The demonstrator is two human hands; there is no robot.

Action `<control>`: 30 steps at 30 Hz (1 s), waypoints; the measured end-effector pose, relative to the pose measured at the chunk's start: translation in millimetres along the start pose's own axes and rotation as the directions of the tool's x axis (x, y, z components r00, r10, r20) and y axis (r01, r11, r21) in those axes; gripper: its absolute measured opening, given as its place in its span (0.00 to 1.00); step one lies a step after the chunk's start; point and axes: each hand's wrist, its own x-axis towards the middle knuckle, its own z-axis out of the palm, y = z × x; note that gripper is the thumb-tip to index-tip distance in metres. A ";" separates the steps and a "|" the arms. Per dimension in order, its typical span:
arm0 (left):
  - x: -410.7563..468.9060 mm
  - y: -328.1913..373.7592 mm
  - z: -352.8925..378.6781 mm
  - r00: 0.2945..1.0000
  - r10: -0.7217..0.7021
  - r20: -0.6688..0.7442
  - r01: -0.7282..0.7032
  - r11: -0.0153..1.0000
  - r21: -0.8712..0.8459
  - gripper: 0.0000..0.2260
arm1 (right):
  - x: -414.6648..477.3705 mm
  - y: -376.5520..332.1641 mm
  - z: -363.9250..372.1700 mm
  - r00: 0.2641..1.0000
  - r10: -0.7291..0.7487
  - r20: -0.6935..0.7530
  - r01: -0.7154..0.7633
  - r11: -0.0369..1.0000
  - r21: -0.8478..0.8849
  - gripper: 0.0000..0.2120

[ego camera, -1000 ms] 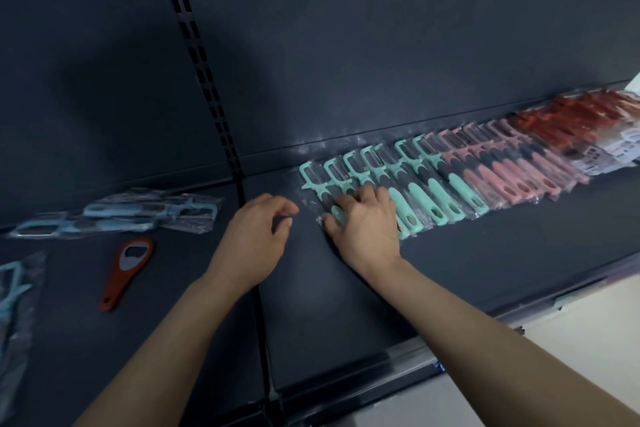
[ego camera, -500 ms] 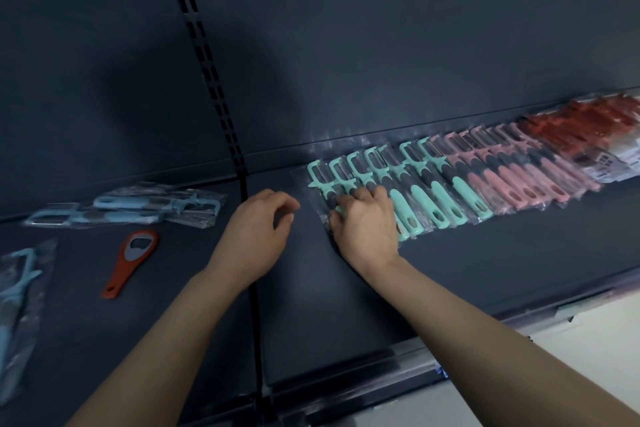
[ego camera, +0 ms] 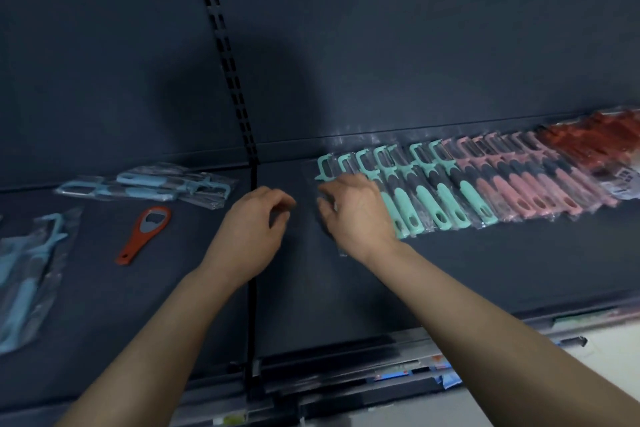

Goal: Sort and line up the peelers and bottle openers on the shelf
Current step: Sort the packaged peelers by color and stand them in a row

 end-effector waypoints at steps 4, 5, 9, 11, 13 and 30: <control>-25.4 -20.4 -20.6 0.993 -0.102 -0.066 0.105 0.993 0.051 0.08 | 14.2 -27.9 7.0 0.989 -0.128 0.073 0.126 0.992 0.026 0.14; -32.0 -26.5 -27.4 0.988 -0.125 -0.094 0.131 0.989 0.061 0.08 | 18.4 -35.5 9.8 0.983 -0.162 0.090 0.161 0.987 0.019 0.14; -64.1 -59.8 -63.2 0.955 -0.223 -0.195 0.249 0.961 0.119 0.08 | 32.2 -77.8 27.9 0.955 -0.266 0.133 0.264 0.964 0.026 0.16; -79.3 -78.0 -80.7 0.927 -0.284 -0.244 0.321 0.939 0.127 0.08 | 38.4 -100.2 40.3 0.940 -0.302 0.161 0.304 0.953 0.017 0.16; -92.8 -99.1 -95.4 0.895 -0.345 -0.283 0.395 0.908 0.142 0.08 | 44.9 -121.8 53.0 0.928 -0.318 0.193 0.323 0.947 0.005 0.17; -93.3 -209.5 -158.4 0.755 -0.655 -0.034 0.637 0.720 0.276 0.22 | 89.8 -206.6 117.9 0.956 0.118 0.267 -0.079 0.985 -0.154 0.18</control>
